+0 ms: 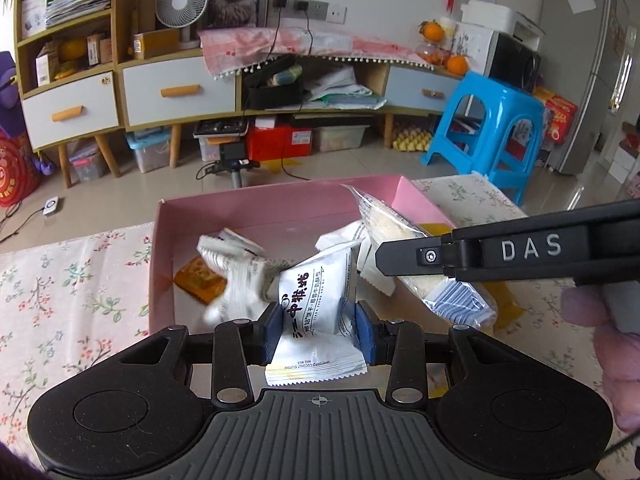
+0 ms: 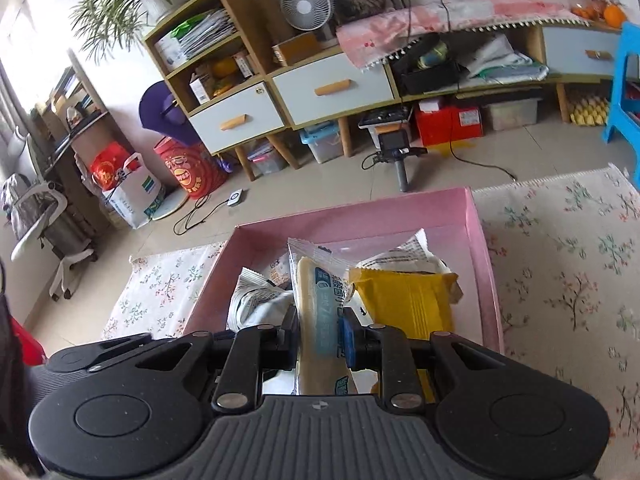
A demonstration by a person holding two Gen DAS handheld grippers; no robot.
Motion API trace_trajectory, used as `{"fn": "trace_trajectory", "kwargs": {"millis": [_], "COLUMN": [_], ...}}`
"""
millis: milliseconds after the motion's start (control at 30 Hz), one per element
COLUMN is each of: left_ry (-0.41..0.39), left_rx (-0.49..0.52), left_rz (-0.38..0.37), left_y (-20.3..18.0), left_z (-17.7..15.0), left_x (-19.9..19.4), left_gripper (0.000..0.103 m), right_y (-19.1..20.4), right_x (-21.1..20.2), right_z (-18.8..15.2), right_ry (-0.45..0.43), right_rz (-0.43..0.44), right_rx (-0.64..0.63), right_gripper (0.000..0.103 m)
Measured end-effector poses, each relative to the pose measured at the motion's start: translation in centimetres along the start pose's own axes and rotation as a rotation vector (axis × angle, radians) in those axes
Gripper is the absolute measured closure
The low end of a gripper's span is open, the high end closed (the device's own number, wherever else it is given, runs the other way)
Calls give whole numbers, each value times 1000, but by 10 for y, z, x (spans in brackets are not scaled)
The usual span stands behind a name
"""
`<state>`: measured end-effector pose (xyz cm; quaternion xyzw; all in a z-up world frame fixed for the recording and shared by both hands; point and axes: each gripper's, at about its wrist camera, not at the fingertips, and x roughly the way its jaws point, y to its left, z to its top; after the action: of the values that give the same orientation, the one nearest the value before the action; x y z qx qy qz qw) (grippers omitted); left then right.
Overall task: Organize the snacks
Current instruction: 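Carry both packets over the pink box and open both tools to drop them, then withdraw both open tools from the box back toward the snack pile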
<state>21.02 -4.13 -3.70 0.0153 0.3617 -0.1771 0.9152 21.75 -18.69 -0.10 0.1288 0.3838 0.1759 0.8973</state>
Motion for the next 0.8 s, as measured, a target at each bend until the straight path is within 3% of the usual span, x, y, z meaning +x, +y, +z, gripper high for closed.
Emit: {"fn": "trace_trajectory", "kwargs": {"millis": [200, 367, 500, 800], "left_ry": [13, 10, 11, -7], "left_rx": [19, 11, 30, 7], "left_rz": [74, 68, 69, 38], "left_y": [0, 4, 3, 6], "left_z": [2, 0, -2, -6], "left_x": [15, 13, 6, -20], "left_gripper": [64, 60, 41, 22], "right_y": [-7, -15, -13, 0], "right_x": [8, 7, 3, -13], "right_z": [2, 4, 6, 6], "right_ry": [-21, -40, -40, -62], "right_rz": [-30, -33, -34, -24], "right_rx": [-10, 16, 6, -45], "right_gripper": [91, 89, 85, 56]}}
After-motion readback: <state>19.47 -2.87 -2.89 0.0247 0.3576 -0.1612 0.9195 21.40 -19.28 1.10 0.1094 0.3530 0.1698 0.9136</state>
